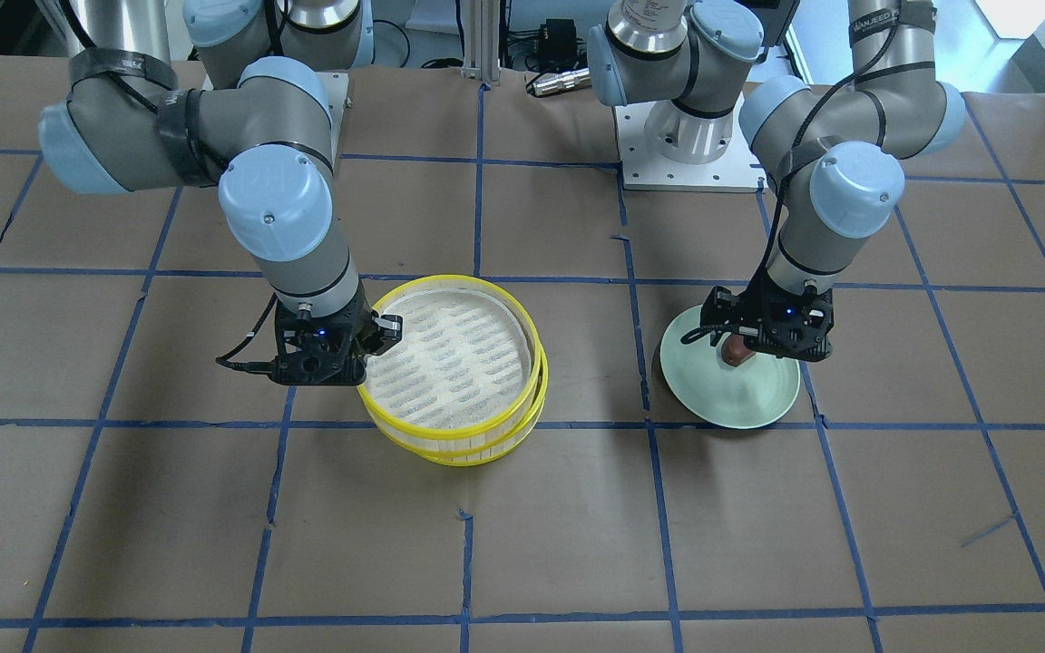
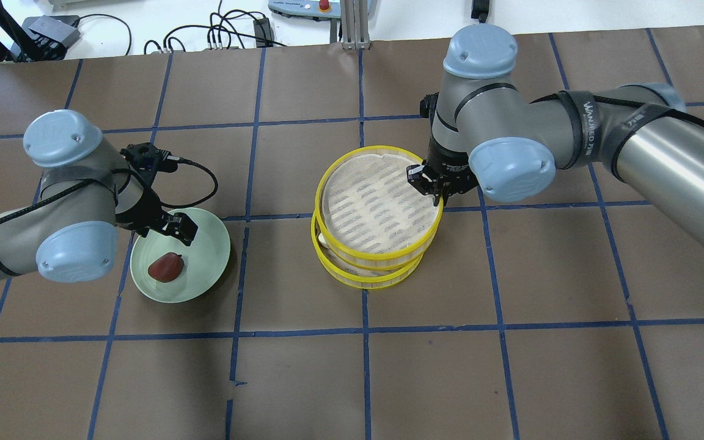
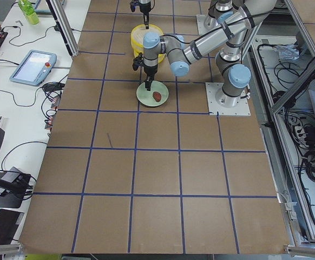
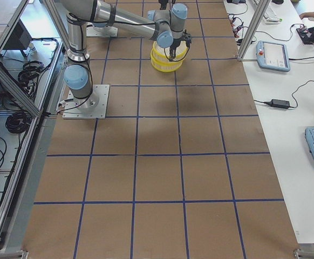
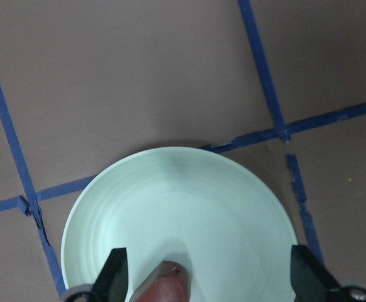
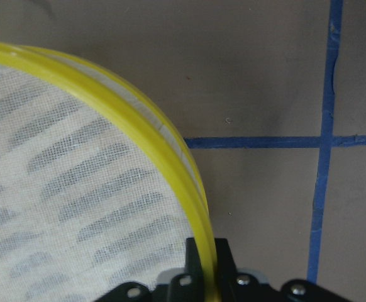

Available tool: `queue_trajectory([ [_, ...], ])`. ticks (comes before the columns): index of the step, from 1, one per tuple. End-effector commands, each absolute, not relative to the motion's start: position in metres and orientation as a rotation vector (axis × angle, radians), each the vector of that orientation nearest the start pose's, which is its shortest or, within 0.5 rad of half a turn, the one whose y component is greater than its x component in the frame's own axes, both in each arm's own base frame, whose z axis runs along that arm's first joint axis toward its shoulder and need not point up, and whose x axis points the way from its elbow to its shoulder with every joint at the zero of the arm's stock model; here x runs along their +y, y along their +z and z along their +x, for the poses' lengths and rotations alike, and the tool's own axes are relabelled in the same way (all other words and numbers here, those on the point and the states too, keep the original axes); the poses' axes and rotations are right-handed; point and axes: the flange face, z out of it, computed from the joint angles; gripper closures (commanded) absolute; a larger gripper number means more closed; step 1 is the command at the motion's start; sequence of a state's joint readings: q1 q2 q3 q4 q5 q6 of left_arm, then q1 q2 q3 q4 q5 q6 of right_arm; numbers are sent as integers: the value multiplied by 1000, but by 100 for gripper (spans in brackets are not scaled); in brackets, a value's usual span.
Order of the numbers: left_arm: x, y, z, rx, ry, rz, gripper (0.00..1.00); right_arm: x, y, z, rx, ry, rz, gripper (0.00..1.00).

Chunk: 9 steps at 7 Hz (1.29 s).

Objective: Stack buns with steamer

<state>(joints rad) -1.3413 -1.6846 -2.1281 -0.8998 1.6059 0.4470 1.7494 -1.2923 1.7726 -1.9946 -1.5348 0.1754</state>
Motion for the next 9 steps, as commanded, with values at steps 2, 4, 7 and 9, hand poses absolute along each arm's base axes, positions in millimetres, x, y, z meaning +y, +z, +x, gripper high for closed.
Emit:
queue_trajectory([
  [2,-466,214,-16,3101,124,322,11,-523,277,245,3112,84,-18,92],
  [4,-469,190,-16,3117,198,321,39,-518,272,253,3120,99,-44,92],
  [7,-474,200,-9,3053,189,250,98,-513,262,247,3168,124,-49,1],
  [9,-484,244,-20,3047,88,148,98,-525,291,238,3155,48,-27,0],
])
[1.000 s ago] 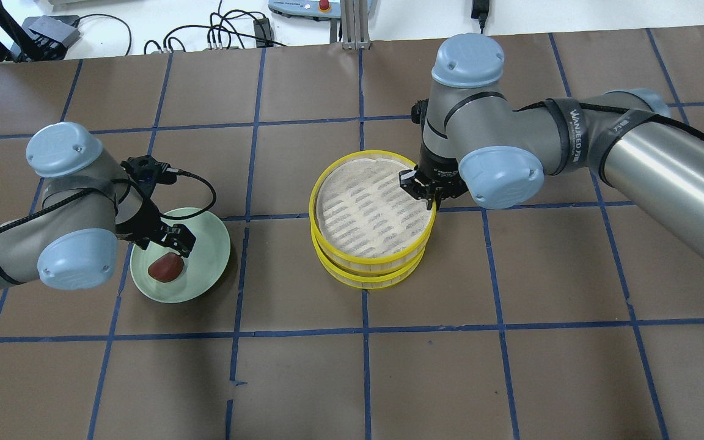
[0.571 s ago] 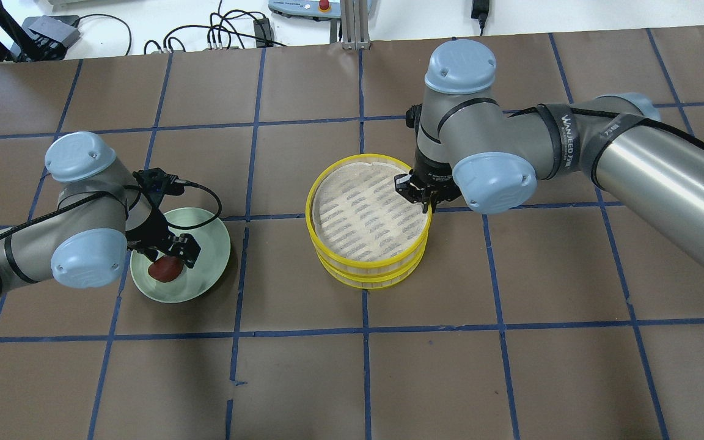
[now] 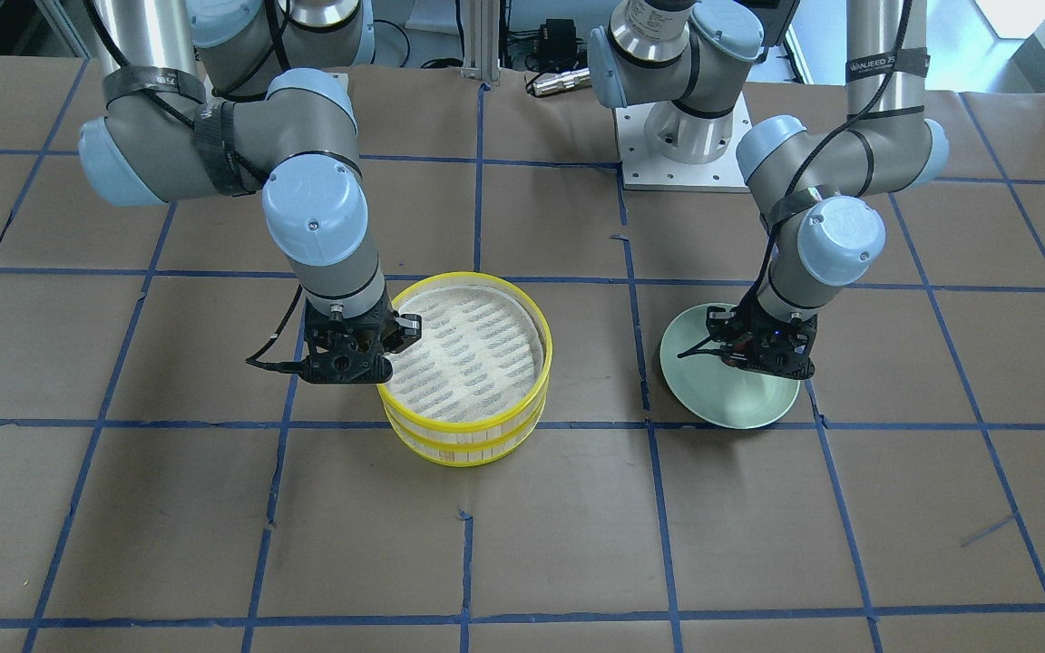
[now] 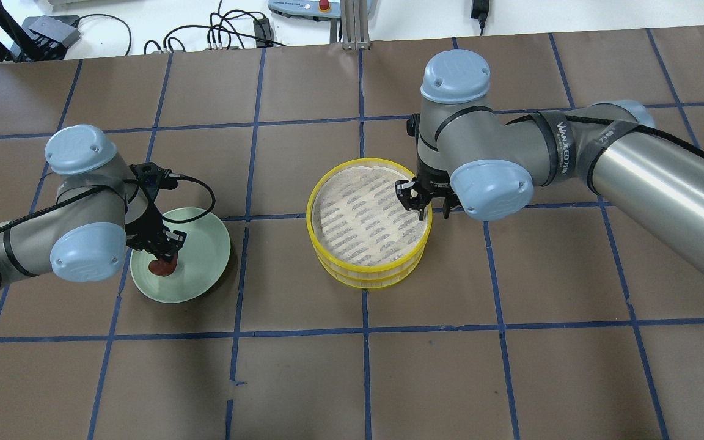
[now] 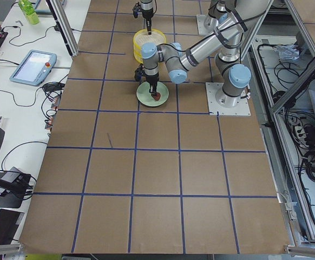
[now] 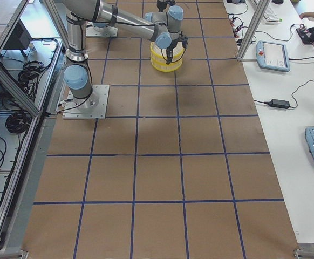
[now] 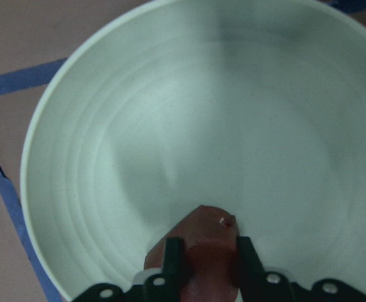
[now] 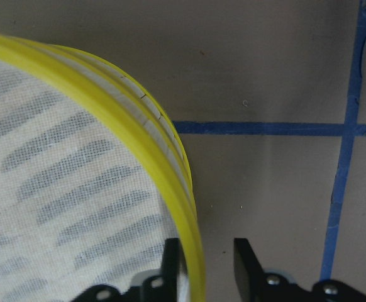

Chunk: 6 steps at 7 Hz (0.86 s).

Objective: Stack buns with steamer

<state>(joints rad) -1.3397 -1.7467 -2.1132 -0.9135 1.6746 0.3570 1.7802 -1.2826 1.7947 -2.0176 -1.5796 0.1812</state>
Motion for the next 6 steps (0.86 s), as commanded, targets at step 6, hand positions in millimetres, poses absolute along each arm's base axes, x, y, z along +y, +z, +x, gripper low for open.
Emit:
queue_trajectory([
  [6,-489,390,-252,3353,-37,-194,94,-471,503,175,3098,99,154,0],
])
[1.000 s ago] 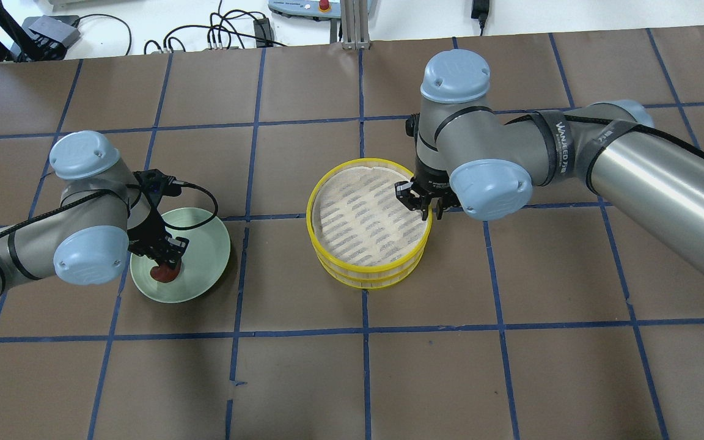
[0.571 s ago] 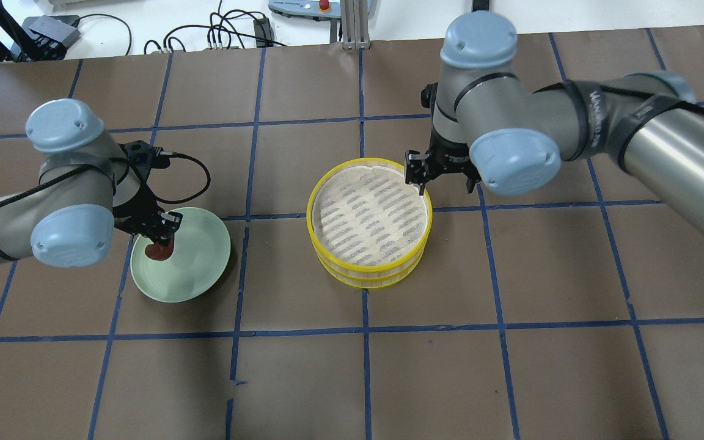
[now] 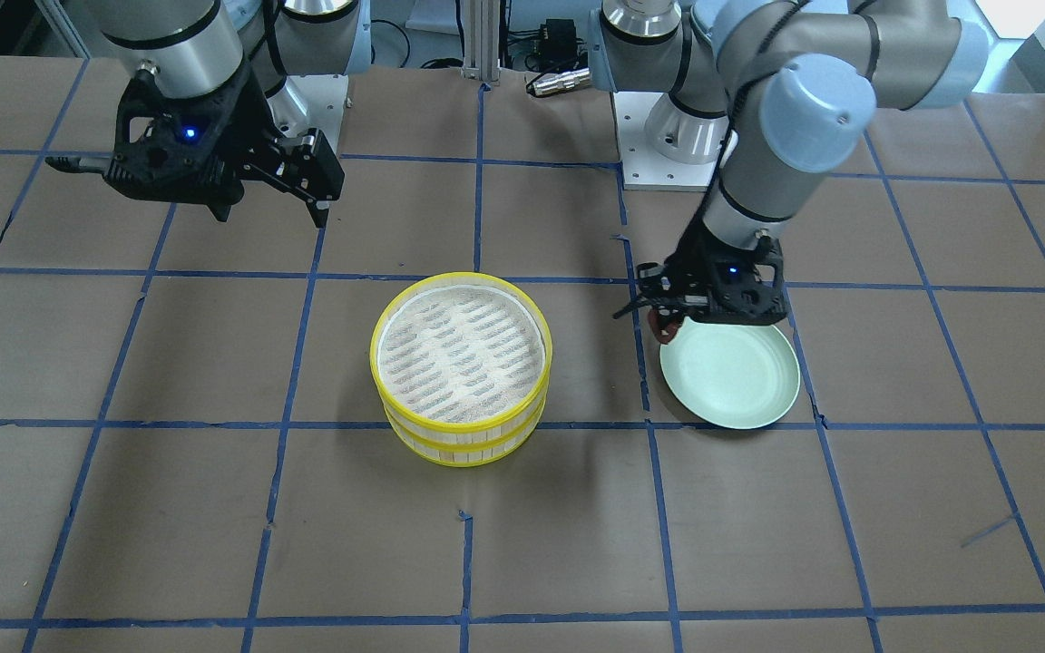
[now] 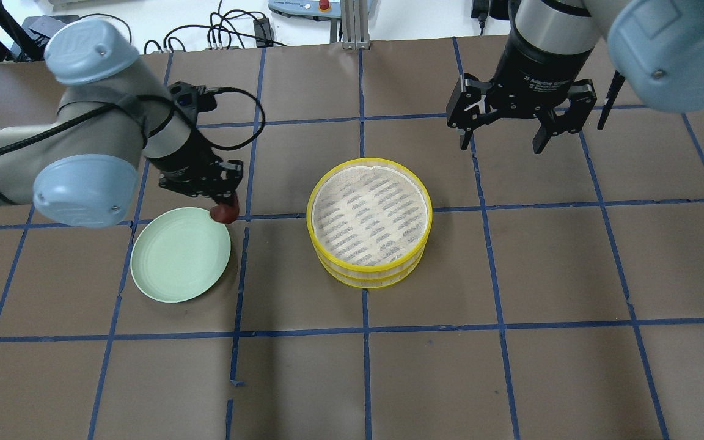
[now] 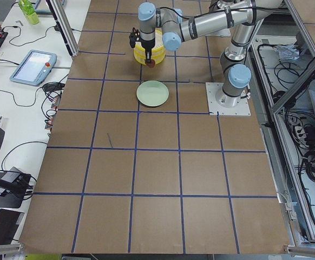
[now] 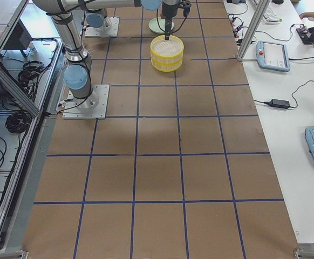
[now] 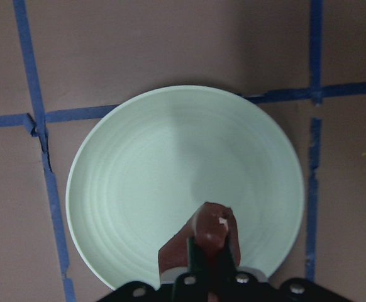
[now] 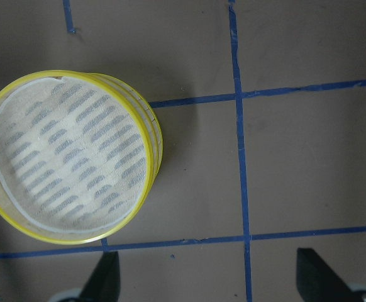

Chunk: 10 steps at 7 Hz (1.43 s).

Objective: Stack buns with steamer

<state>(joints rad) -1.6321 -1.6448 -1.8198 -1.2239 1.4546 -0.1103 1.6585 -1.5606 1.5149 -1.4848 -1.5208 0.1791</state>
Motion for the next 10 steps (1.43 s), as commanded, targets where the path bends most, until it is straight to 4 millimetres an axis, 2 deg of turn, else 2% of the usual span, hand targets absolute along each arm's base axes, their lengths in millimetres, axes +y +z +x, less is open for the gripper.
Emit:
queue_trajectory([
  [1,-495,385,-289,3390,-89,-226,94,-472,503,171,3129,72,154,0],
  [2,-498,364,-322,3405,-133,-263,82,-473,504,171,3129,65,147,0],
  [3,-507,338,-336,3400,-137,-271,18,-473,503,171,3135,66,135,0],
  [8,-513,342,-331,3375,-210,-245,16,-473,503,171,3129,72,137,0],
  [9,-520,359,-308,3276,-303,-87,16,-473,503,171,3129,72,137,0],
  [10,-529,378,-263,3246,-273,-51,12,-473,503,171,3129,72,137,0],
])
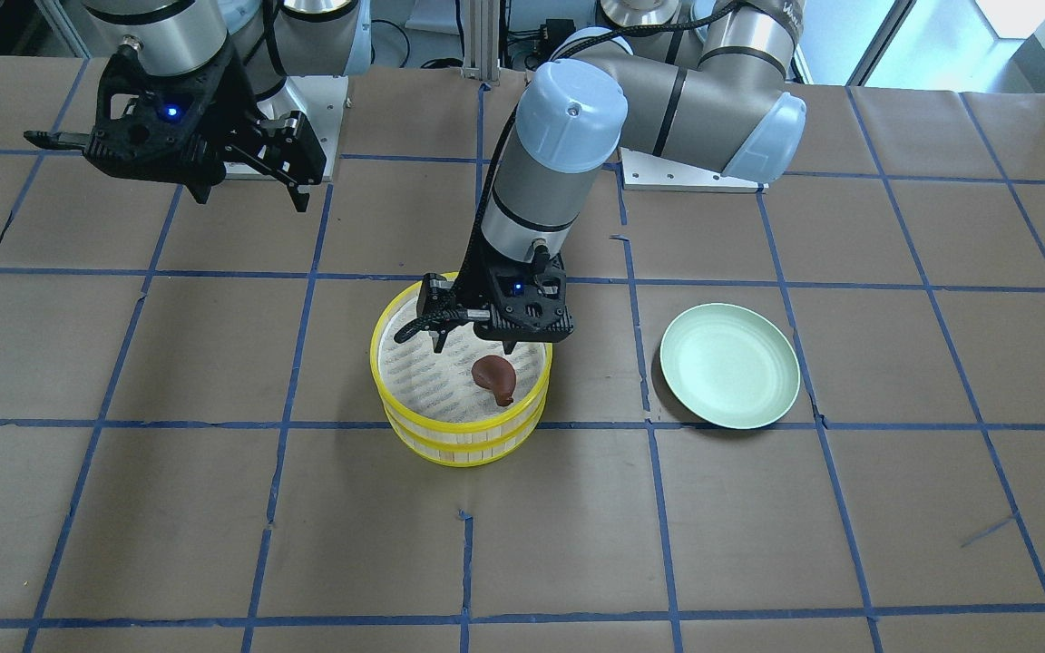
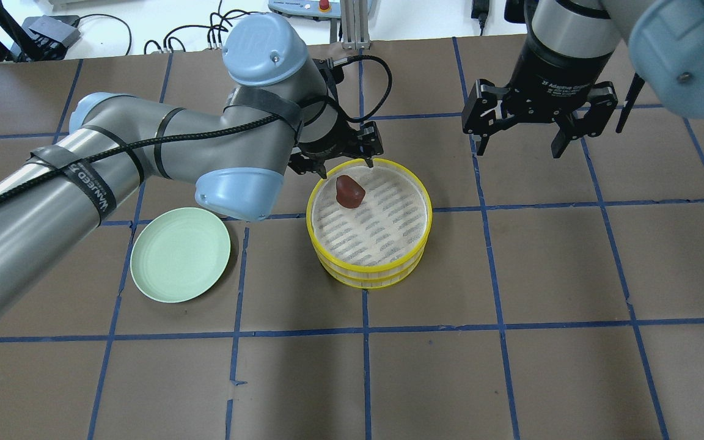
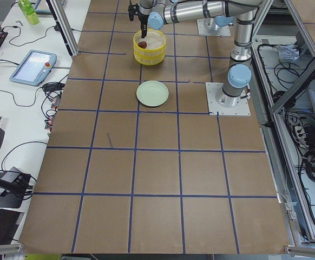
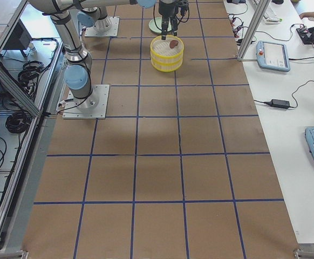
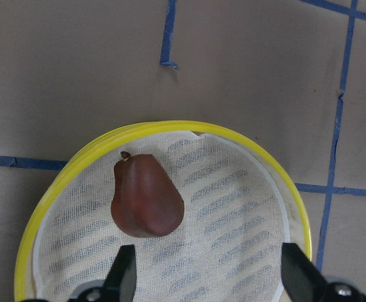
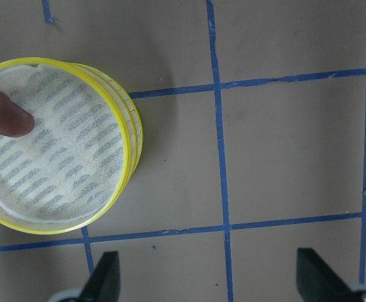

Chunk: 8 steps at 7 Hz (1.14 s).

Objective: Stack buns with steamer

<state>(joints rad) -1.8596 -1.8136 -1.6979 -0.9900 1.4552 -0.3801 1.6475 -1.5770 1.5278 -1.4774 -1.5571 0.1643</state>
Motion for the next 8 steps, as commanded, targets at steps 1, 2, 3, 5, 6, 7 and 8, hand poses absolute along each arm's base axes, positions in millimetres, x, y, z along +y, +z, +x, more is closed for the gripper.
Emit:
queue_trajectory([
  [1,-532,405,-214,3225,-255,66,12,-472,504,171,3129,69,137,0],
  [2,-532,435,-153,3206,-174,102,7,-472,504,171,3129,69,140,0],
  [3,-519,469,-103,3211,-61,-7,0,-472,503,172,3130,72,135,0],
  [5,-499,513,-80,3201,77,-86,0,-472,503,172,3129,72,137,0],
  [6,-495,509,-82,3185,89,-75,0,-472,504,172,3131,69,140,0],
  [7,-494,507,-89,3183,97,-58,0,-472,503,172,3129,72,140,0],
  [8,-490,501,-98,3181,115,-34,0,-471,503,173,3129,72,140,0],
])
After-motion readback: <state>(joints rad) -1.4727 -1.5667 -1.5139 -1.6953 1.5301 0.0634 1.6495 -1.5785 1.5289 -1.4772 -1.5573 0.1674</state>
